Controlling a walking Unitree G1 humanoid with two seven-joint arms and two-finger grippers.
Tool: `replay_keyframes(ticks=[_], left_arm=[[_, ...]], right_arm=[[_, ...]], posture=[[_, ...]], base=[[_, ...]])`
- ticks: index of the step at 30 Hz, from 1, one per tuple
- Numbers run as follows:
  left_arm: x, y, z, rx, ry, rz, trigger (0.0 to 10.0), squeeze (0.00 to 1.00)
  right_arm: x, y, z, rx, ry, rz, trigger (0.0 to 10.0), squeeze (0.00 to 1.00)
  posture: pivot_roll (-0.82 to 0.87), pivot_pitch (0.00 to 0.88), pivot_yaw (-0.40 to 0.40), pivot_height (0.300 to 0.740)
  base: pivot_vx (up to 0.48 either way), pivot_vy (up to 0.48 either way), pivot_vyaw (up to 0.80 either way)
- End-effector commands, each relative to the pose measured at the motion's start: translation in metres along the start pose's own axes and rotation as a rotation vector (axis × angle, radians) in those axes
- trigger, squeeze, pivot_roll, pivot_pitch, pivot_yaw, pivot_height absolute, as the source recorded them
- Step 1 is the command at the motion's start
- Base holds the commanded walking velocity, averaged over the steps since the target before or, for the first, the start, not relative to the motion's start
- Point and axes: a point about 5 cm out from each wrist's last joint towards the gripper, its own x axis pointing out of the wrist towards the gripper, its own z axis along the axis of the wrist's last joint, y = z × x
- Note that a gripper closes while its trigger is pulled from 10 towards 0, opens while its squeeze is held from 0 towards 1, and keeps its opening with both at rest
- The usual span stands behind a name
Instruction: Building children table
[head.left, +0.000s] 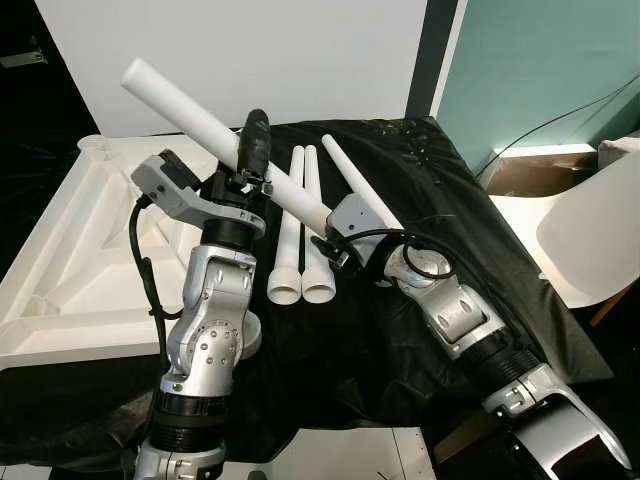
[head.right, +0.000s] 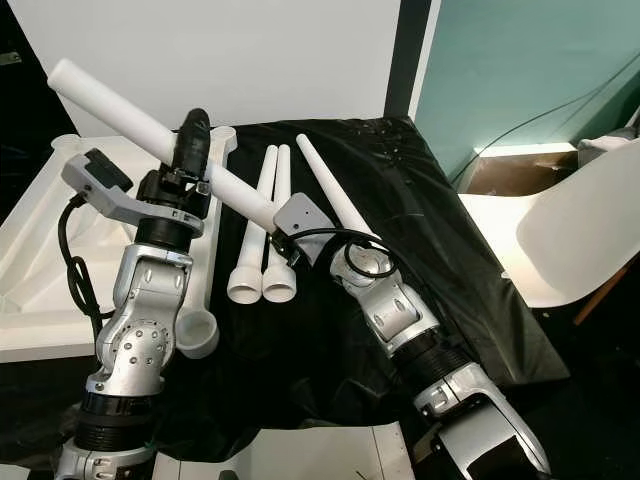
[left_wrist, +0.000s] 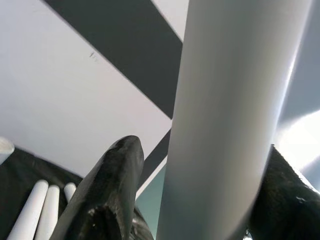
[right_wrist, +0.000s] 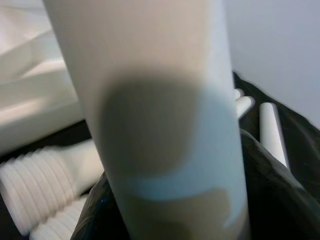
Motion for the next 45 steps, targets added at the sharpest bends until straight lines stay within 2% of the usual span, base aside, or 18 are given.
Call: replay_keyframes(ticks=[1, 5, 7, 8, 9, 17, 18, 19, 20, 23, 24, 25, 26, 29, 30, 37, 38, 45], left_arm=[[0.000, -0.003, -0.001, 0.009, 0.000, -0.130, 10.0, 0.00], [0.002, -0.005, -0.001, 0.010, -0.001, -0.130, 10.0, 0.00], [0.002, -0.006, -0.002, 0.021, 0.006, -0.138, 10.0, 0.00], [0.003, -0.009, -0.005, 0.033, 0.020, -0.146, 10.0, 0.00], [0.003, -0.009, -0.006, 0.035, 0.024, -0.147, 10.0, 0.00], [0.001, -0.010, -0.009, 0.051, 0.044, -0.156, 10.0, 0.00], [0.001, -0.010, -0.009, 0.047, 0.040, -0.161, 3.3, 0.00], [0.001, -0.010, -0.009, 0.047, 0.040, -0.161, 3.3, 0.00], [0.000, -0.010, -0.008, 0.040, 0.036, -0.169, 0.0, 0.00], [-0.001, -0.011, -0.008, 0.024, 0.029, -0.190, 0.0, 0.00], [-0.002, -0.011, -0.008, 0.017, 0.027, -0.202, 0.0, 0.00], [-0.002, -0.012, -0.008, 0.014, 0.026, -0.209, 0.0, 0.00], [-0.002, -0.012, -0.008, 0.012, 0.024, -0.213, 0.0, 0.00], [-0.001, -0.012, -0.009, 0.013, 0.023, -0.215, 0.0, 0.00], [-0.001, -0.012, -0.009, 0.012, 0.022, -0.215, 0.0, 0.00], [-0.002, -0.012, -0.010, 0.012, 0.024, -0.215, 0.0, 0.00], [-0.003, -0.012, -0.010, 0.014, 0.024, -0.217, 0.0, 0.00], [-0.002, -0.010, -0.010, 0.056, 0.029, -0.212, 0.0, 0.00]], right_arm=[[-0.002, -0.008, 0.007, 0.052, -0.066, -0.101, 0.0, 0.00], [-0.003, -0.005, 0.003, 0.089, -0.078, -0.204, 0.0, 0.00], [-0.004, -0.003, -0.003, 0.007, -0.068, -0.277, 0.0, 0.00], [-0.007, 0.001, -0.009, -0.169, -0.089, -0.431, 0.0, 0.00], [-0.008, 0.003, -0.011, -0.213, -0.102, -0.465, 0.0, 0.00], [-0.006, 0.015, -0.016, -0.255, -0.099, -0.479, 0.0, 0.00], [-0.005, 0.016, -0.016, -0.245, -0.095, -0.481, 0.0, 0.00], [-0.005, 0.016, -0.016, -0.245, -0.095, -0.481, 0.0, 0.00], [-0.005, 0.016, -0.017, -0.239, -0.091, -0.483, 0.0, 0.00], [-0.003, 0.014, -0.018, -0.236, -0.089, -0.487, 0.0, 0.00], [-0.002, 0.014, -0.018, -0.247, -0.083, -0.489, 7.1, 0.00], [-0.001, 0.015, -0.019, -0.262, -0.085, -0.500, 7.1, 0.00], [0.001, 0.014, -0.017, -0.260, -0.090, -0.501, 10.0, 0.00], [0.003, 0.012, -0.012, -0.244, -0.102, -0.517, 10.0, 0.00], [0.005, 0.009, -0.010, -0.194, -0.092, -0.490, 10.0, 1.00], [0.012, -0.002, 0.010, -0.056, -0.105, -0.305, 10.0, 0.96], [0.011, -0.009, 0.014, -0.024, -0.110, -0.283, 10.0, 0.00], [0.004, -0.033, 0.008, 0.034, -0.001, -0.129, 10.0, 0.00]], posture=[[-0.03, 0.000, 0.017, 0.740], [-0.03, 0.000, 0.019, 0.740], [-0.03, 0.000, 0.020, 0.740], [-0.02, 0.000, 0.024, 0.740], [-0.02, 0.000, 0.024, 0.740], [-0.01, 0.000, 0.023, 0.740], [-0.01, 0.000, 0.023, 0.740], [-0.01, 0.000, 0.023, 0.740], [-0.01, 0.000, 0.024, 0.740], [-0.02, 0.000, 0.024, 0.740], [-0.02, 0.000, 0.024, 0.740], [-0.02, 0.000, 0.024, 0.740], [-0.02, 0.000, 0.024, 0.740], [-0.02, 0.000, 0.024, 0.740], [-0.02, 0.000, 0.024, 0.740], [-0.02, 0.000, 0.022, 0.740], [-0.02, 0.000, 0.022, 0.740], [-0.03, 0.000, 0.020, 0.740]], base=[[0.000, 0.000, 0.00], [0.000, 0.000, 0.00], [0.000, 0.000, 0.00], [0.000, 0.000, 0.00], [0.000, 0.000, 0.00], [0.000, 0.000, 0.00], [0.000, 0.000, 0.00], [0.000, 0.000, 0.00], [0.000, 0.000, 0.00], [0.000, 0.000, 0.00], [0.000, 0.000, 0.00], [0.000, 0.000, 0.00], [0.000, 0.000, 0.00], [0.000, 0.000, 0.00], [0.000, 0.000, 0.00], [0.000, 0.000, 0.00], [0.000, 0.000, 0.00], [0.000, 0.000, 0.00]])
